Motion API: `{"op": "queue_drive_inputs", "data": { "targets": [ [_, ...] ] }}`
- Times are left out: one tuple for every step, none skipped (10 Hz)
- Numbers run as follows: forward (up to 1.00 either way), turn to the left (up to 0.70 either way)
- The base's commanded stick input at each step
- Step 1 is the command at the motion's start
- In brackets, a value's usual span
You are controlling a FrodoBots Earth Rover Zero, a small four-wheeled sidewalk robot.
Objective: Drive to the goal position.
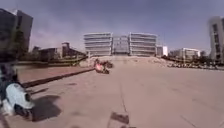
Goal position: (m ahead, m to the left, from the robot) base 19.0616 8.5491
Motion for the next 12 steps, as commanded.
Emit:
{"op": "queue_drive_inputs", "data": {
  "targets": [
    [1.0, 0.0],
    [1.0, 0.0],
    [1.0, 0.0],
    [1.0, 0.0],
    [1.0, 0.0],
    [1.0, 0.0],
    [1.0, 0.0],
    [1.0, 0.0],
    [1.0, 0.0],
    [1.0, 0.0],
    [1.0, 0.0],
    [1.0, 0.0]
  ]
}}
